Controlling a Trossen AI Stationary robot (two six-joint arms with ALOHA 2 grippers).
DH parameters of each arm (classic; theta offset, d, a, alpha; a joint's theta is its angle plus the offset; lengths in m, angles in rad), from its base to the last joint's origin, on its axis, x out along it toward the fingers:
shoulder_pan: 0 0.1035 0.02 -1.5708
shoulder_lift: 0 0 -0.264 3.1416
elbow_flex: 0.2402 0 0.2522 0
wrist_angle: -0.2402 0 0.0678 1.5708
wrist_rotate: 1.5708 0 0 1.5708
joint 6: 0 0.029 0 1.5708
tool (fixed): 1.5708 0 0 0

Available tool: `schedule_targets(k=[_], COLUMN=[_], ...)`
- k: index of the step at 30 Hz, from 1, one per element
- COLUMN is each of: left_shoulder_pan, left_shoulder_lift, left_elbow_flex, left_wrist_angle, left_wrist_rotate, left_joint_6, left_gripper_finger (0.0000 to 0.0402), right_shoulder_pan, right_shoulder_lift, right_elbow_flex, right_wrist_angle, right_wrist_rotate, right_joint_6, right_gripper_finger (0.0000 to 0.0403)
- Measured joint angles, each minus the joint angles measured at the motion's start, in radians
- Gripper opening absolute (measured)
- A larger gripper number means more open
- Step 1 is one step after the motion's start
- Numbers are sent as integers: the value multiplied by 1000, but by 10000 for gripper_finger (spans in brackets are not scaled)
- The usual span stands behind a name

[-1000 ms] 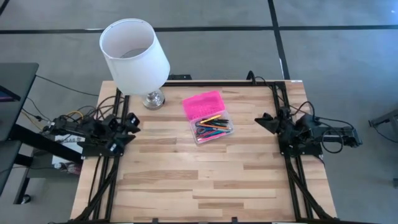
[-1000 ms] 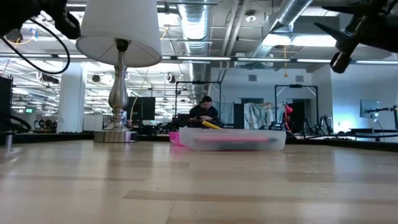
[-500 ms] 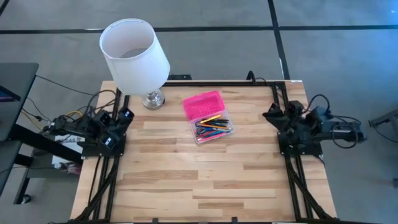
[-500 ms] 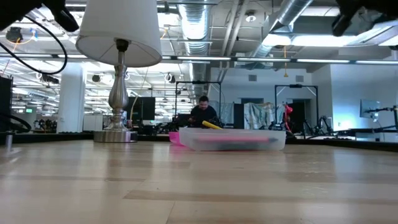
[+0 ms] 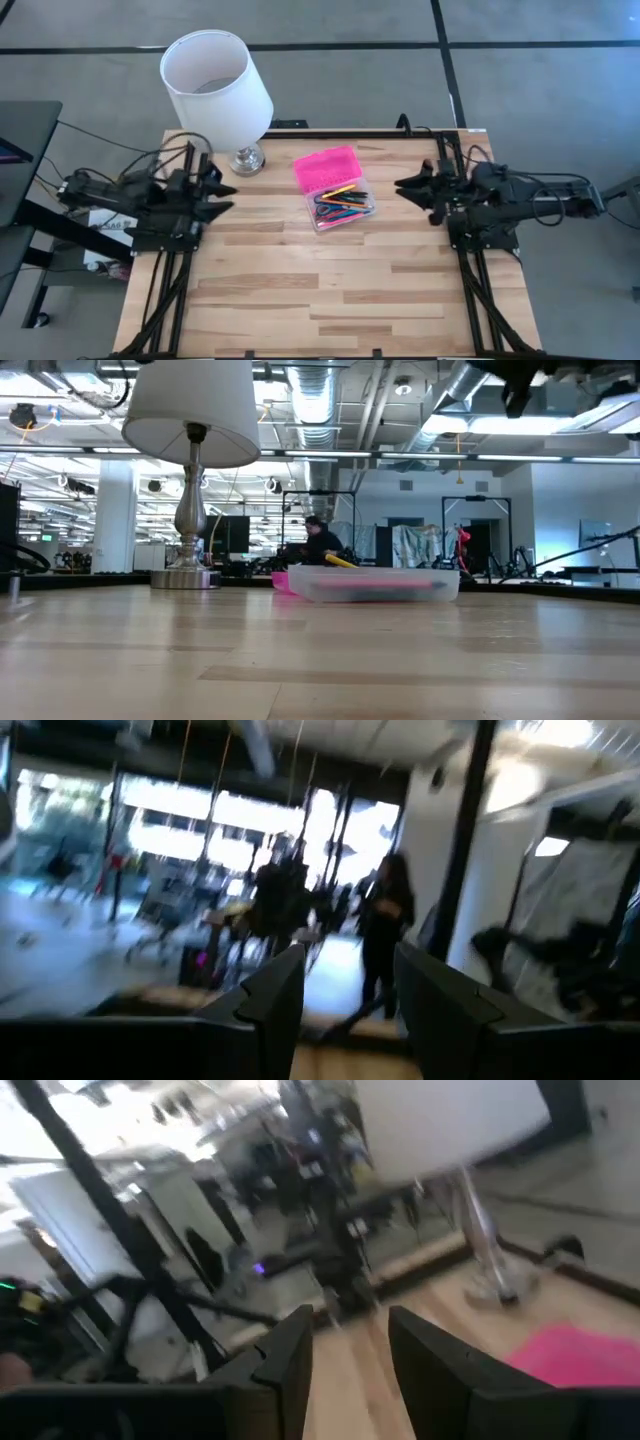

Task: Pick & place school supplies into a supply box
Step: Close the pink supply box

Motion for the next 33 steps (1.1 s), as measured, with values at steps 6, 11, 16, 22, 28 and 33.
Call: schedule_targets(k=[6,11,16,22,28,33], left_shoulder_pan=[0,2,32,67,82,82], left_shoulder_lift=[191,318,393,472,537,545], left_elbow_flex=[166,216,219,220,220,220], left_wrist_angle=[-262,-269,-274,-294,-294,-298], left_wrist_rotate=[-108,-128,-144,-168,-177,-183], left_joint_6=[-17,3,-38,-81,-117,-119], left_gripper_finger=[151,151,151,151,151,151], right_shoulder_pan=[0,0,0,-5,-43,-49], right_shoulder_lift=[201,371,575,808,968,1047], right_elbow_flex=[6,9,66,210,365,445], right_wrist_angle=[-76,-23,-1,-26,-238,-330], right_wrist_rotate=[77,135,165,247,253,254], right_joint_6=[87,150,188,166,176,178], right_gripper_finger=[124,124,124,124,124,124])
